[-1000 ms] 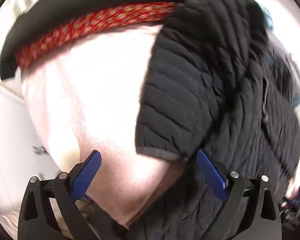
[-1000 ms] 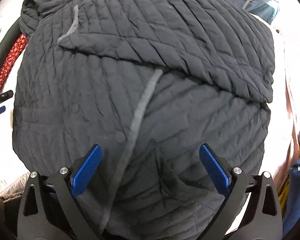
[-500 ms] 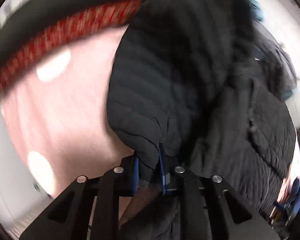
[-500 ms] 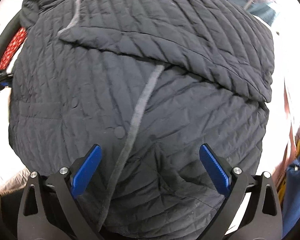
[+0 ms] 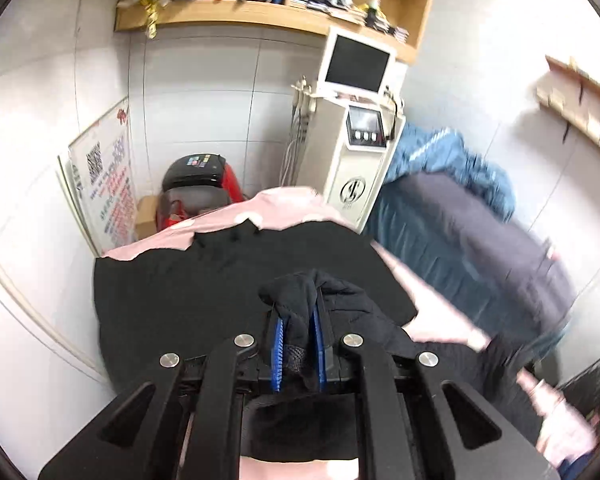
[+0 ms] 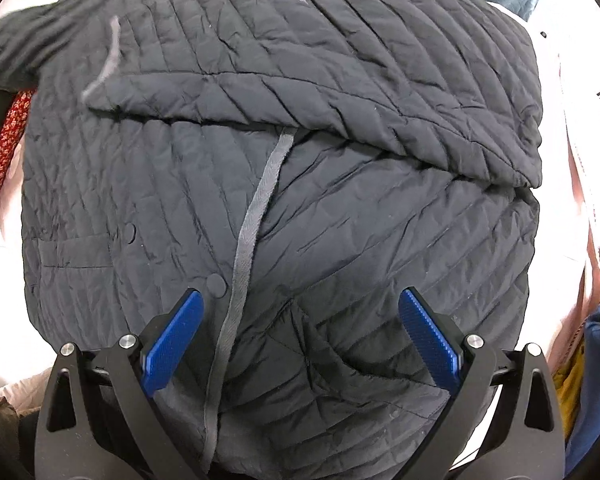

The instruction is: Fold large clothes

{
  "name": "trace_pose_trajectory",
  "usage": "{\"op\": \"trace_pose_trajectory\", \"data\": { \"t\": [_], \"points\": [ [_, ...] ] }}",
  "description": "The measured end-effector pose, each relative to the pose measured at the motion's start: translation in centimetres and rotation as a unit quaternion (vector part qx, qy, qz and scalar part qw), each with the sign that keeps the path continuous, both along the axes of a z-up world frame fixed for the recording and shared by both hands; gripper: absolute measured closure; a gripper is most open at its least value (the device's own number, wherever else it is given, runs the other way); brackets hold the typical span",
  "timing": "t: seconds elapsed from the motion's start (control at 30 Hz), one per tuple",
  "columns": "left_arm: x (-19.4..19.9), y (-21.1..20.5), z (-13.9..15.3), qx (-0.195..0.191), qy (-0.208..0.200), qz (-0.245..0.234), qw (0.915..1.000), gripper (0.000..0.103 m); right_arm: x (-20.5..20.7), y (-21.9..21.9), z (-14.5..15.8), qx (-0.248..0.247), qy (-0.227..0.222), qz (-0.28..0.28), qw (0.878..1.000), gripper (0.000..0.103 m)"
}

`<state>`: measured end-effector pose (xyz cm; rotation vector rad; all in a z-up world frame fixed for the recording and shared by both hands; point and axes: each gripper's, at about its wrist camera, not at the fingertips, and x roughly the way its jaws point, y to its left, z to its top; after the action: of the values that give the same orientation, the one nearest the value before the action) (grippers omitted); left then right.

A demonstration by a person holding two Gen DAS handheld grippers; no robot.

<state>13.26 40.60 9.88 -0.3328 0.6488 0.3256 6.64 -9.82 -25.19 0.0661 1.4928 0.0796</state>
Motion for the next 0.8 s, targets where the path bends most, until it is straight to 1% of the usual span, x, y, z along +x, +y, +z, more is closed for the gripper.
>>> {"op": "trace_pose_trajectory", "data": {
  "t": [0.07, 0.1, 0.13, 0.17, 0.2, 0.23, 0.27, 0.3, 0.33, 0.4, 0.43, 0.47, 0.5, 0.53, 0.57, 0.63, 0.67, 0.7, 0.73, 0.77, 0.8],
  "points": [
    [0.9, 0.6, -0.4, 0.002, 0.009, 0.008, 0.9999, 0.091, 0.2, -0.1, -0.3, 0.0, -0.001, 0.0, 1.0, 0.006],
    [1.8, 1.0, -1.3, 0.0, 0.024, 0.018, 0.9996, 0.091, 0.3, -0.1, -0.3, 0.0, -0.002, 0.0, 1.0, 0.006],
    [1.6, 1.8, -1.9, -0.001, 0.035, 0.024, 0.9991, 0.091, 0.4, -0.3, -0.4, -0.001, -0.003, -0.001, 1.0, 0.006],
    [2.3, 2.1, -3.0, 0.004, 0.049, 0.029, 0.9984, 0.091, 0.0, -0.3, -0.2, -0.001, -0.004, -0.004, 1.0, 0.006],
    [3.2, 2.2, -4.9, 0.02, 0.072, 0.038, 0.9965, 0.091, -0.3, -0.4, -0.1, -0.002, -0.004, -0.009, 1.0, 0.006],
    [3.6, 2.2, -6.1, 0.033, 0.093, 0.044, 0.9942, 0.091, -1.0, 0.0, -0.3, -0.003, -0.002, -0.014, 1.0, 0.006],
    [3.8, 2.7, -7.9, 0.04, 0.123, 0.052, 0.9903, 0.09, -1.2, -0.4, -0.4, -0.004, 0.001, -0.02, 1.0, 0.006],
    [4.2, 3.3, -10.1, 0.034, 0.158, 0.063, 0.9848, 0.089, -1.3, -0.8, -0.6, -0.005, 0.004, -0.025, 1.0, 0.006],
    [3.9, 3.5, -12.1, 0.025, 0.178, 0.076, 0.9808, 0.088, -1.2, -1.2, -0.8, -0.005, 0.006, -0.032, 0.999, 0.006],
    [3.3, 4.7, -14.3, -0.007, 0.197, 0.097, 0.9755, 0.087, -1.0, -1.9, -1.0, -0.003, 0.008, -0.039, 0.999, 0.006],
    [2.8, 5.3, -15.1, -0.029, 0.2, 0.105, 0.9737, 0.08, -0.8, -2.1, -1.1, -0.003, 0.008, -0.042, 0.999, 0.006],
    [2.3, 5.7, -15.6, -0.043, 0.202, 0.111, 0.9722, 0.07, -0.7, -2.6, -1.3, -0.002, 0.007, -0.044, 0.999, 0.006],
    [2.0, 6.2, -16.1, -0.048, 0.207, 0.12, 0.9699, 0.06, -0.5, -2.7, -1.3, -0.001, 0.006, -0.044, 0.999, 0.006],
    [1.5, 6.5, -16.5, -0.047, 0.213, 0.132, 0.9669, 0.037, -0.4, -2.8, -1.3, 0.001, 0.005, -0.043, 0.999, 0.006],
    [1.1, 6.9, -16.8, -0.048, 0.207, 0.141, 0.9669, 0.023, -0.3, -2.7, -1.2, 0.002, 0.006, -0.042, 0.999, 0.006],
    [0.0, 7.6, -17.0, -0.073, 0.181, 0.146, 0.9699, 0.019, 0.3, -2.6, -0.9, 0.002, 0.007, -0.035, 0.999, 0.006],
    [-0.4, 8.1, -17.4, -0.093, 0.173, 0.147, 0.9694, 0.016, 0.4, -2.4, -0.9, 0.001, 0.009, -0.031, 0.999, 0.006],
    [-0.9, 8.6, -17.9, -0.12, 0.167, 0.149, 0.9672, 0.014, 0.4, -2.2, -0.9, 0.001, 0.01, -0.028, 1.0, 0.006],
    [-1.3, 9.0, -18.4, -0.138, 0.164, 0.152, 0.9649, 0.013, 0.5, -2.1, -1.0, 0.001, 0.011, -0.023, 1.0, 0.006],
    [-1.9, 9.4, -19.0, -0.167, 0.158, 0.159, 0.9602, 0.013, 0.5, -1.8, -0.9, 0.001, 0.011, -0.02, 1.0, 0.006],
    [-2.2, 9.7, -19.2, -0.184, 0.152, 0.162, 0.9575, 0.013, 0.5, -1.7, -0.9, 0.001, 0.012, -0.017, 1.0, 0.006]
  ]
}}
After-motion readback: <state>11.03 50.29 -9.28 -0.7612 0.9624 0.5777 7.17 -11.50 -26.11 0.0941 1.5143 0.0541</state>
